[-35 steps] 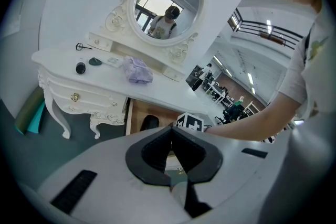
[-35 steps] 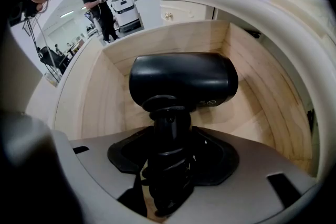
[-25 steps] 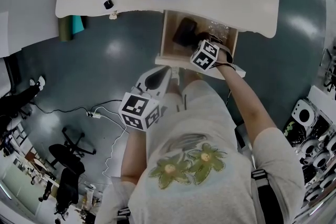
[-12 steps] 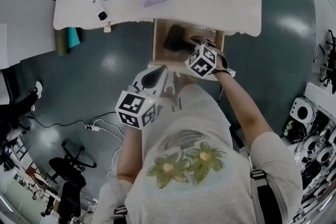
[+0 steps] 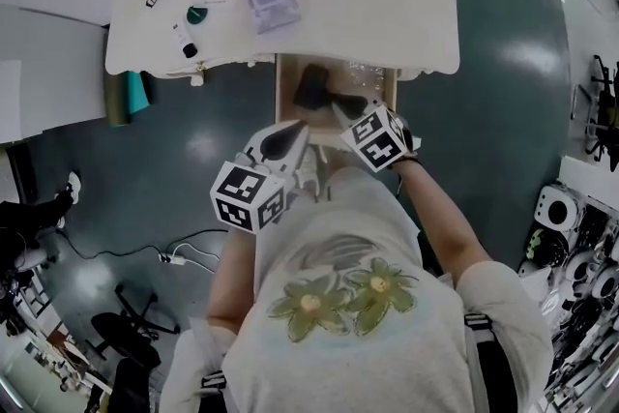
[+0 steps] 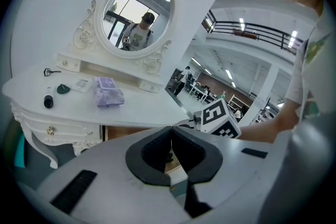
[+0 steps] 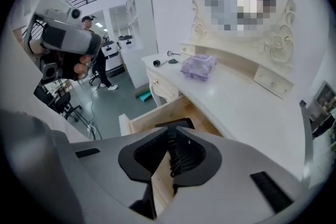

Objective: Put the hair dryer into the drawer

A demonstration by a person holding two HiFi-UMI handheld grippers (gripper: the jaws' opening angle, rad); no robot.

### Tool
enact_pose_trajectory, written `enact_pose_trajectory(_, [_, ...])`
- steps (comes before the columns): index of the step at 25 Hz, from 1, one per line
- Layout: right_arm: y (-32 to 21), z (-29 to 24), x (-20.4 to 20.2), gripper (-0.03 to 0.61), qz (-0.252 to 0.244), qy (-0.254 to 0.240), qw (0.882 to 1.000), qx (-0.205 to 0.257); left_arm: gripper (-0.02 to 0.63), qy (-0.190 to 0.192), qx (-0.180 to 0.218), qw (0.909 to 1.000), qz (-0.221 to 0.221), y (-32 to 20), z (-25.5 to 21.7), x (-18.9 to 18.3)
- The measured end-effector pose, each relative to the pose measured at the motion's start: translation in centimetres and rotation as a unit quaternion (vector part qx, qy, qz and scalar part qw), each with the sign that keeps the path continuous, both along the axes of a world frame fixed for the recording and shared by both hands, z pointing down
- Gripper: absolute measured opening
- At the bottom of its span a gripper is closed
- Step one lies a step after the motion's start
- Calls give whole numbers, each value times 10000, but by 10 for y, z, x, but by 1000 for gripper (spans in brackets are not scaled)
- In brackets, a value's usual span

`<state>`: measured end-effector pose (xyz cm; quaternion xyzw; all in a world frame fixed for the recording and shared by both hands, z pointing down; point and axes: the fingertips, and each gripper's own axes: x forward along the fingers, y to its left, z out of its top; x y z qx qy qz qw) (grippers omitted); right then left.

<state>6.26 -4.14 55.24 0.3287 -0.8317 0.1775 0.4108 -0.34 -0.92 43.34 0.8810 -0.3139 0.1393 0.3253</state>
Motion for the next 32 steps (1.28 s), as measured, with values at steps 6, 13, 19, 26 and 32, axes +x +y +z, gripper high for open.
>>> enact_pose_trajectory(6, [19, -31, -3, 31, -74, -34, 9993, 366, 11, 120, 177, 9995, 223, 1, -16, 14])
enact_pose_trajectory(13, [31, -59, -7, 21, 667, -1027, 9924, 148, 11, 206, 372, 9984, 381, 1, -32, 28])
enact_pose_trajectory(19, [34, -70, -12, 21, 940, -1346, 9864, 62, 10, 140, 536, 9978, 376, -4, -39, 21])
enact_pose_trajectory(26, [41, -73, -9, 21, 980, -1336, 9861, 80, 11, 100, 499, 9982, 317, -2, -35, 13])
enact_pose_trajectory(32, [48, -73, -4, 21, 1059, -1275, 9861, 87, 11, 101, 504, 9980, 375, 3, -37, 16])
